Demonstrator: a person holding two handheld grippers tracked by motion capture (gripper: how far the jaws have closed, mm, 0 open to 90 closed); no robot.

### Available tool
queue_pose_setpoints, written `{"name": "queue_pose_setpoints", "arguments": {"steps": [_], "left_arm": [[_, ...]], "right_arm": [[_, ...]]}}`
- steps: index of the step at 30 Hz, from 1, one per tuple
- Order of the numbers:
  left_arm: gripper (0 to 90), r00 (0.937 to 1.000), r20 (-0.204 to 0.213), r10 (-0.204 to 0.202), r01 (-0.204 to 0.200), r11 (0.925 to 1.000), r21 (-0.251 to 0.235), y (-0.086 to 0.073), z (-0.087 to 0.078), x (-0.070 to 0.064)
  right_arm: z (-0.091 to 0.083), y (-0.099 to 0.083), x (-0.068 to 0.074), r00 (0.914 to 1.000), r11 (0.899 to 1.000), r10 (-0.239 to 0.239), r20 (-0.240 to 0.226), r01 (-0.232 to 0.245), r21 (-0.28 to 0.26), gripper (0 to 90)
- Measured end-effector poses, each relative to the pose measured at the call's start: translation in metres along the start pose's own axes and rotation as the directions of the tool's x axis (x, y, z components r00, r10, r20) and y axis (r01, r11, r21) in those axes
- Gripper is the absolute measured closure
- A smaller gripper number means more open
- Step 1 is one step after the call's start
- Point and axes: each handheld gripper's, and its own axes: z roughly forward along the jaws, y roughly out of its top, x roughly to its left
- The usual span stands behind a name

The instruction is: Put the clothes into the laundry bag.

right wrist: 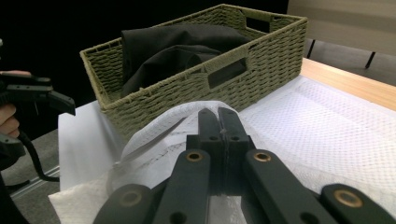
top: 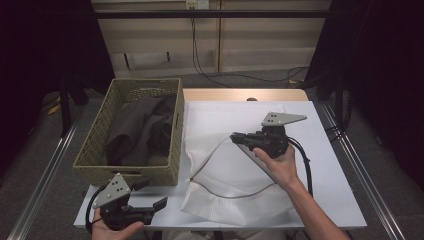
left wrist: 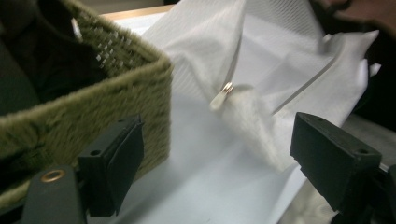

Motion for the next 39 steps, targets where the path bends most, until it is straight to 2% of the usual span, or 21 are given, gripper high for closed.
{"name": "queue_pose_setpoints", "arguments": {"steps": [1,2,3,5,7,10,11,12,15,20,21,23,25,28,29,30,31,35,36,38,39], "left_arm": [[18.4,0.9998,-0.007,0.021,-0.021,0.9998,0.004,0.005,-0.001,0.000],[18.3,0.9969,-0.027,0.074,-0.073,0.9970,0.025,0.012,-0.003,0.001],[18.3,0.9953,-0.033,0.090,-0.090,0.9955,0.030,0.020,-0.005,0.003],[16.9,0.9951,-0.040,0.090,-0.089,0.9954,0.037,0.032,-0.005,0.008],[15.6,0.9928,-0.052,0.108,-0.104,0.9924,0.066,0.046,-0.003,0.016],[12.6,0.9902,-0.086,0.110,-0.100,0.9884,0.114,0.064,0.005,0.032],[12.6,0.9853,-0.110,0.131,-0.119,0.9864,0.114,0.069,0.006,0.035],[12.7,0.9837,-0.120,0.134,-0.123,0.9882,0.092,0.073,0.008,0.039],[12.4,0.9865,-0.136,0.092,-0.082,0.9939,0.073,0.083,0.012,0.058],[10.1,0.9838,-0.173,0.046,-0.036,0.9976,0.060,0.096,0.020,0.084],[9.8,0.9856,-0.163,0.044,-0.033,0.9971,0.068,0.099,0.022,0.087],[8.0,0.9832,-0.175,0.052,-0.036,0.9948,0.095,0.104,0.027,0.093],[6.5,0.9846,-0.172,0.034,-0.013,0.9926,0.120,0.107,0.034,0.102],[6.5,0.9768,-0.211,0.038,-0.012,0.9924,0.123,0.110,0.043,0.112],[6.5,0.9741,-0.225,0.024,0.003,0.9925,0.122,0.110,0.046,0.117],[6.0,0.9765,-0.215,-0.002,0.032,0.9904,0.135,0.111,0.050,0.123],[5.5,0.9714,-0.237,-0.010,0.049,0.9857,0.161,0.111,0.054,0.127],[5.5,0.9551,-0.296,-0.006,0.063,0.9811,0.183,0.115,0.065,0.141],[5.5,0.9539,-0.300,-0.001,0.065,0.9769,0.204,0.116,0.069,0.143],[5.1,0.9591,-0.283,-0.017,0.089,0.9657,0.244,0.117,0.078,0.150],[4.3,0.9568,-0.290,-0.013,0.093,0.9603,0.263,0.117,0.084,0.151]], "right_arm": [[0.001,0.000,0.000,1.0000,1.000,0.003,-0.005,-0.003,0.002,89.7],[0.002,-0.001,0.000,1.0000,1.000,0.000,-0.005,0.000,0.009,89.6],[0.003,-0.001,0.001,1.0000,1.000,-0.001,-0.008,0.001,0.013,89.6],[0.004,-0.002,0.001,1.0000,1.000,-0.002,-0.009,0.002,0.022,89.6],[0.005,-0.003,0.002,0.9999,1.000,-0.006,-0.012,0.006,0.025,89.6],[0.006,-0.003,0.002,0.9999,1.000,-0.002,-0.013,0.002,0.025,89.6],[0.006,-0.003,0.002,0.9999,1.000,0.000,-0.014,0.000,0.025,89.6],[0.005,-0.003,0.001,0.9999,1.000,0.002,-0.014,-0.002,0.027,89.6],[0.004,-0.003,0.001,0.9999,1.000,0.006,-0.014,-0.005,0.026,89.6],[0.004,-0.006,0.000,0.9999,0.999,0.008,-0.011,-0.007,0.034,89.6],[0.004,-0.006,0.000,0.9999,0.999,0.007,-0.009,-0.006,0.036,89.6],[0.003,-0.006,0.000,0.9999,0.999,0.009,-0.009,-0.008,0.035,89.6],[0.002,-0.006,-0.001,0.9999,0.999,0.012,-0.009,-0.012,0.030,89.6],[0.002,-0.007,-0.001,0.9999,0.999,0.012,-0.008,-0.011,0.032,89.6],[0.003,-0.007,-0.001,0.9999,0.999,0.012,-0.008,-0.012,0.032,89.6],[0.003,-0.007,-0.001,0.9998,0.999,0.014,-0.011,-0.013,0.031,89.6],[0.003,-0.007,-0.001,0.9998,0.999,0.014,-0.012,-0.013,0.031,89.6],[0.004,-0.007,-0.001,0.9997,1.000,0.011,-0.020,-0.011,0.028,89.6],[0.004,-0.007,0.000,0.9998,1.000,0.009,-0.020,-0.008,0.029,89.6],[0.004,-0.007,0.000,0.9997,1.000,0.008,-0.023,-0.007,0.029,89.6],[0.004,-0.007,-0.001,0.9997,1.000,0.008,-0.024,-0.007,0.029,89.6]]}}
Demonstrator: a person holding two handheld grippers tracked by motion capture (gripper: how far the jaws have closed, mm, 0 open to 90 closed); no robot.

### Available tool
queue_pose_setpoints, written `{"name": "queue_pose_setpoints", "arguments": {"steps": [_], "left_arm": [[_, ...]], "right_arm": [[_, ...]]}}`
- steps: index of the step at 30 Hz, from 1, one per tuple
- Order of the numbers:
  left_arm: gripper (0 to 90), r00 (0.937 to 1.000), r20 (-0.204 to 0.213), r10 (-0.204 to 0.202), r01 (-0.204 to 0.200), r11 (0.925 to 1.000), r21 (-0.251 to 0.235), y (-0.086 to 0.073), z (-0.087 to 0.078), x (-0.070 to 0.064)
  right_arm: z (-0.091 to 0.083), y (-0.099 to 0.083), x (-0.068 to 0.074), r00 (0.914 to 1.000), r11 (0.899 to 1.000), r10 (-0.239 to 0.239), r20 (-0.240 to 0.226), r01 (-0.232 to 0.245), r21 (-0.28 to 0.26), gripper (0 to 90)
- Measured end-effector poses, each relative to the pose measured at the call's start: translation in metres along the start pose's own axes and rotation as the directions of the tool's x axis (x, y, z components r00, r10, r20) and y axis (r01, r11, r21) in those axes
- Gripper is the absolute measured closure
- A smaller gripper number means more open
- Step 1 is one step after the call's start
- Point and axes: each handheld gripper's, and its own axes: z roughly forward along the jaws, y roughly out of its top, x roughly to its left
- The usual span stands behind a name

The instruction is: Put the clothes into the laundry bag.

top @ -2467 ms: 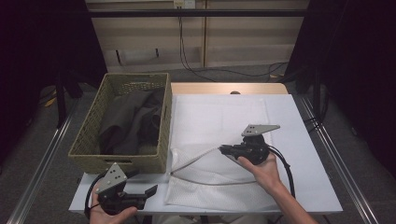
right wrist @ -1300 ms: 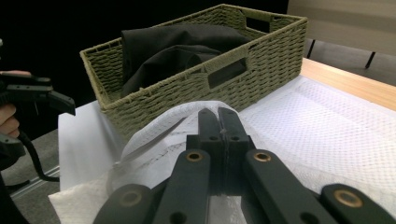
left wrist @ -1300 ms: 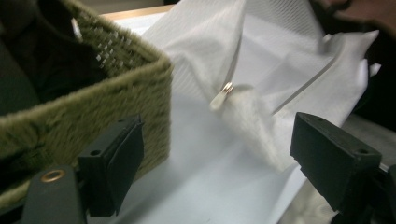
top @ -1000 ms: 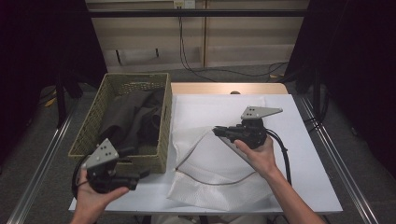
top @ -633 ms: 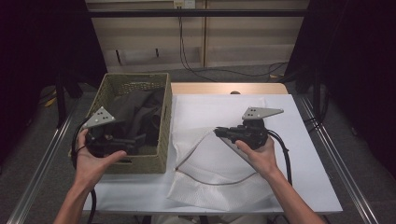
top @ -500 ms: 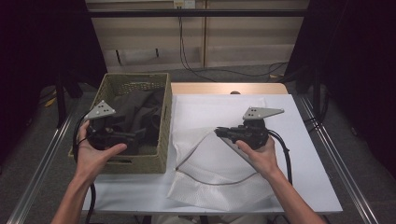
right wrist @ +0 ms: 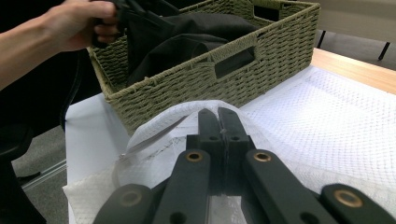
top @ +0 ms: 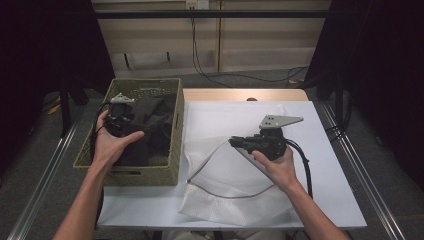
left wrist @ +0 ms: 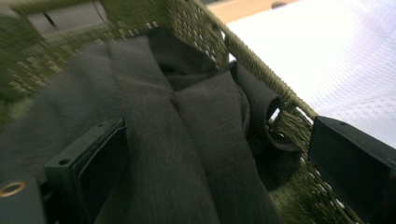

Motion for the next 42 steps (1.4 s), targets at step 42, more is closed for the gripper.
{"name": "queue_pose_setpoints", "arguments": {"steps": [42], "left_arm": [[0.0,0.9877,-0.138,0.074,-0.018,0.9288,0.370,-0.018,0.100,0.011]], "right_arm": [[0.000,-0.005,-0.006,1.0000,1.000,0.002,0.010,-0.002,0.020,89.6]]}}
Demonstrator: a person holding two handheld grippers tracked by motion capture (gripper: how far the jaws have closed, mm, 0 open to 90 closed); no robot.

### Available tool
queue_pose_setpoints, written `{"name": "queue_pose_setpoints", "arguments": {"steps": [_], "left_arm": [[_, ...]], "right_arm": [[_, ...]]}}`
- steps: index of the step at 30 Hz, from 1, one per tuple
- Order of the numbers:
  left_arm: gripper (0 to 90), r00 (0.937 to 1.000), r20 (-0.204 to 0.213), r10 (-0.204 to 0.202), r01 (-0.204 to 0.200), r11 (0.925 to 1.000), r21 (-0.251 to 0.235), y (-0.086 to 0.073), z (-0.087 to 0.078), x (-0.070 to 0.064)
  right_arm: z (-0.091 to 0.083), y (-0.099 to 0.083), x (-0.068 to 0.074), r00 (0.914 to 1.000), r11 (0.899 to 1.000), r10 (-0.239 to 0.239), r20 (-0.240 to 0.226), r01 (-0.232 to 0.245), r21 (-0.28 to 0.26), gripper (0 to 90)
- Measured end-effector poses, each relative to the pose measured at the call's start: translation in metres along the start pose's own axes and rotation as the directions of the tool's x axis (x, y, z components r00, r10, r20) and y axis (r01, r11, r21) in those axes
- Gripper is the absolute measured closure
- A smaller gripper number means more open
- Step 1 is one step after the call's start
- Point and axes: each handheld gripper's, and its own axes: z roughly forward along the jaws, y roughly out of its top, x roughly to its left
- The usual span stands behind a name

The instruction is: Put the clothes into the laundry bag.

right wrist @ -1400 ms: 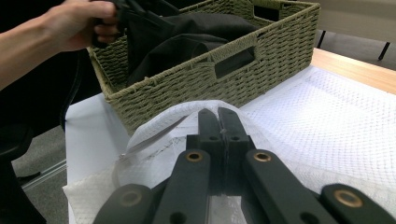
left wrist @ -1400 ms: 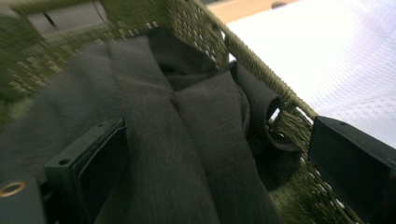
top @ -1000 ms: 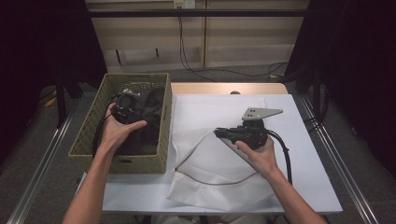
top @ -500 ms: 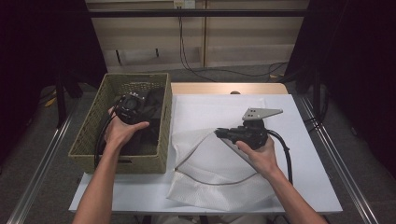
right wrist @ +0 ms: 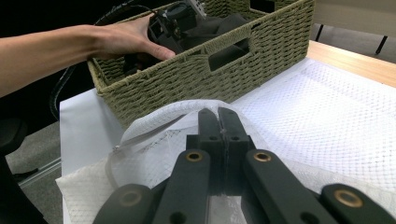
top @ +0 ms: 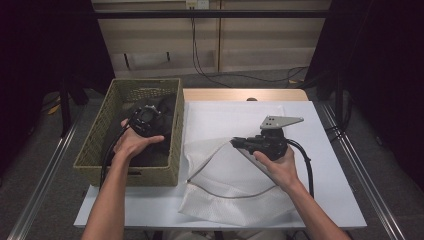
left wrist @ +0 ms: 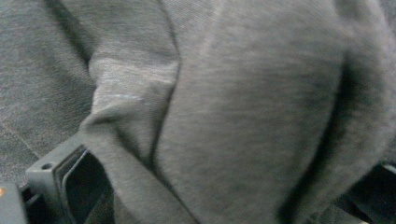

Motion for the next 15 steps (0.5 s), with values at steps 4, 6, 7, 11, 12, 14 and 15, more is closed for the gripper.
{"name": "queue_pose_setpoints", "arguments": {"steps": [4,6,7,11,12,14,15], "left_arm": [[2.8,0.9997,-0.022,-0.002,0.002,0.9996,0.030,0.003,0.000,0.002],[11.7,0.9985,-0.055,0.007,-0.004,0.9987,0.051,0.004,-0.003,0.004],[18.4,0.9971,-0.075,-0.009,0.012,0.9990,0.043,0.004,-0.003,0.006],[32.6,0.9935,-0.114,0.006,0.001,0.9983,0.059,0.005,-0.004,0.007],[36.3,0.9939,-0.110,0.003,0.001,0.9992,0.041,0.005,-0.005,0.010],[51.0,0.9946,-0.092,-0.048,0.051,0.9983,0.028,0.003,-0.009,0.017],[56.3,0.9940,-0.088,-0.065,0.066,0.9977,0.013,0.003,-0.009,0.020]], "right_arm": [[0.001,0.000,0.002,1.0000,1.000,-0.008,0.002,0.008,0.007,89.6],[0.001,0.000,0.001,0.9999,1.000,-0.010,0.003,0.010,0.008,89.6],[0.001,0.000,0.001,1.0000,1.000,-0.006,0.000,0.006,0.007,89.6],[-0.001,0.000,0.001,1.0000,1.000,-0.009,0.000,0.009,0.003,89.6],[-0.002,0.000,0.001,1.0000,1.000,-0.009,0.003,0.009,0.004,89.6],[-0.002,-0.001,0.002,0.9999,1.000,-0.010,0.007,0.010,0.004,89.6],[-0.002,-0.001,0.002,0.9999,1.000,-0.012,0.010,0.012,0.007,89.6]]}}
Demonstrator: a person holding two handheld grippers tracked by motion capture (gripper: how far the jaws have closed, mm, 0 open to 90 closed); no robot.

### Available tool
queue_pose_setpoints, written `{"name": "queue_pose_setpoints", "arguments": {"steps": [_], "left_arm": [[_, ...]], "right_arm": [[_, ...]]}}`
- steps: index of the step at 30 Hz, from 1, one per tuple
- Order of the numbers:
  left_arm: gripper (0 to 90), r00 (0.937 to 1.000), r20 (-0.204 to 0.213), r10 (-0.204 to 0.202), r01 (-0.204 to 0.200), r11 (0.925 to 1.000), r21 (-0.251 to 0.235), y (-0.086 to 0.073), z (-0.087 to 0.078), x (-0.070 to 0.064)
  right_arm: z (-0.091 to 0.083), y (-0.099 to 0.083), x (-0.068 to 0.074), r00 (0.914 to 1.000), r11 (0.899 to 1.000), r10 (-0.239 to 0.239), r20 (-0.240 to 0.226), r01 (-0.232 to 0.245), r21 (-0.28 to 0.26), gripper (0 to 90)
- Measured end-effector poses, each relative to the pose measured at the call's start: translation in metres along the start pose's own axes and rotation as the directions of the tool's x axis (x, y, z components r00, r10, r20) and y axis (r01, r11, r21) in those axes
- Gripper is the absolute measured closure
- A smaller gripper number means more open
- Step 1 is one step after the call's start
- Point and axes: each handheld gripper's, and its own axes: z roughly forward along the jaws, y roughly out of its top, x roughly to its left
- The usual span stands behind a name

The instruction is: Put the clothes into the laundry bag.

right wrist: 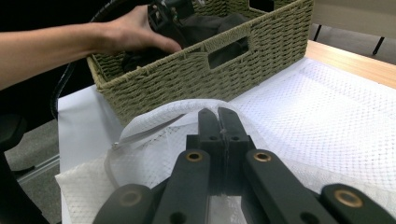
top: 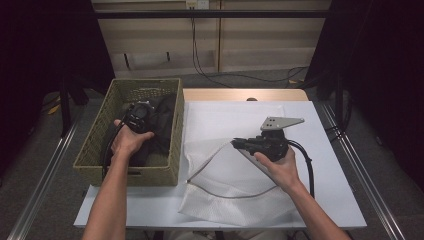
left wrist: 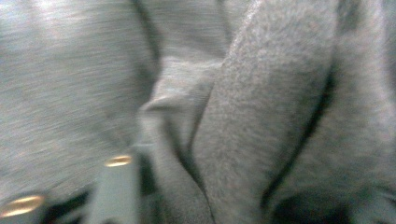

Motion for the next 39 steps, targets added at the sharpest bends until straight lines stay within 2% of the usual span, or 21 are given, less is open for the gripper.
{"name": "queue_pose_setpoints", "arguments": {"steps": [2,5,7,8,9,15,17,20,21,22,24,25,26,28,29,30,31,35,36,38,39], "left_arm": [[62.5,0.9999,0.007,-0.012,0.011,0.9999,0.002,0.000,-0.001,0.002],[66.7,0.9994,0.022,-0.027,0.028,0.9996,-0.006,0.000,-0.005,0.005],[67.8,0.9992,0.028,-0.030,0.031,0.9992,-0.027,-0.001,-0.007,0.006],[68.2,0.9978,0.038,-0.054,0.056,0.9971,-0.051,-0.001,-0.009,0.008],[68.5,0.9973,0.048,-0.056,0.059,0.9964,-0.061,-0.002,-0.012,0.009],[68.8,0.9895,0.110,-0.094,0.110,0.9825,-0.150,-0.007,-0.026,0.018],[68.8,0.9872,0.121,-0.104,0.126,0.9721,-0.198,-0.009,-0.034,0.021],[69.0,0.9792,0.157,-0.129,0.167,0.9502,-0.263,-0.014,-0.048,0.026],[69.1,0.9762,0.165,-0.141,0.184,0.9399,-0.288,-0.016,-0.052,0.029],[69.1,0.9717,0.178,-0.155,0.206,0.9255,-0.318,-0.019,-0.056,0.031],[69.2,0.9658,0.202,-0.163,0.227,0.9088,-0.350,-0.024,-0.062,0.035],[69.2,0.9705,0.189,-0.150,0.211,0.9074,-0.363,-0.026,-0.065,0.036],[69.3,0.9682,0.194,-0.158,0.223,0.8973,-0.381,-0.027,-0.067,0.036],[69.5,0.9674,0.197,-0.159,0.227,0.8886,-0.398,-0.030,-0.072,0.037],[69.6,0.9650,0.206,-0.162,0.236,0.8796,-0.413,-0.031,-0.074,0.037],[69.6,0.9634,0.218,-0.155,0.237,0.8751,-0.422,-0.032,-0.077,0.038],[69.6,0.9658,0.216,-0.143,0.227,0.8713,-0.435,-0.034,-0.081,0.038],[69.6,0.9658,0.229,-0.123,0.224,0.8365,-0.500,-0.036,-0.099,0.036],[69.6,0.9645,0.233,-0.124,0.231,0.8225,-0.520,-0.036,-0.104,0.036],[69.6,0.9617,0.248,-0.117,0.238,0.8041,-0.545,-0.037,-0.112,0.035],[69.6,0.9622,0.249,-0.109,0.236,0.7936,-0.561,-0.037,-0.117,0.035]], "right_arm": [[0.000,0.000,0.001,1.0000,1.000,-0.001,0.001,0.001,0.002,89.6],[0.000,0.000,0.001,1.0000,1.000,-0.001,0.005,0.001,0.001,89.6],[0.000,0.000,0.001,1.0000,1.000,-0.001,0.006,0.001,0.002,89.6],[0.000,0.000,0.000,1.0000,1.000,-0.002,0.004,0.002,0.001,89.6],[-0.001,0.000,0.000,1.0000,1.000,-0.001,0.005,0.001,0.000,89.6],[-0.005,0.002,-0.002,0.9999,1.000,0.007,0.009,-0.007,-0.014,89.6],[-0.006,0.002,-0.003,0.9998,1.000,0.012,0.013,-0.012,-0.019,89.6],[-0.006,0.002,-0.005,0.9998,1.000,0.013,0.018,-0.013,-0.019,89.6],[-0.006,0.002,-0.004,0.9998,1.000,0.013,0.017,-0.013,-0.020,89.6],[-0.006,0.002,-0.004,0.9998,1.000,0.014,0.015,-0.014,-0.019,89.6],[-0.006,0.003,-0.005,0.9998,1.000,0.014,0.014,-0.013,-0.024,89.6],[-0.006,0.003,-0.005,0.9998,1.000,0.015,0.013,-0.015,-0.023,89.6],[-0.006,0.003,-0.006,0.9997,1.000,0.018,0.015,-0.018,-0.023,89.6],[-0.006,0.003,-0.007,0.9997,1.000,0.020,0.016,-0.019,-0.023,89.6],[-0.005,0.003,-0.007,0.9997,1.000,0.020,0.016,-0.020,-0.023,89.6],[-0.005,0.003,-0.008,0.9996,0.999,0.021,0.016,-0.021,-0.025,89.6],[-0.005,0.003,-0.008,0.9996,0.999,0.022,0.016,-0.021,-0.025,89.6],[-0.003,0.003,-0.008,0.9997,1.000,0.020,0.015,-0.019,-0.022,89.6],[-0.003,0.003,-0.008,0.9997,1.000,0.021,0.012,-0.021,-0.021,89.6],[-0.003,0.003,-0.008,0.9997,1.000,0.022,0.010,-0.021,-0.022,89.6],[-0.003,0.003,-0.008,0.9997,1.000,0.021,0.010,-0.021,-0.021,89.6]]}}
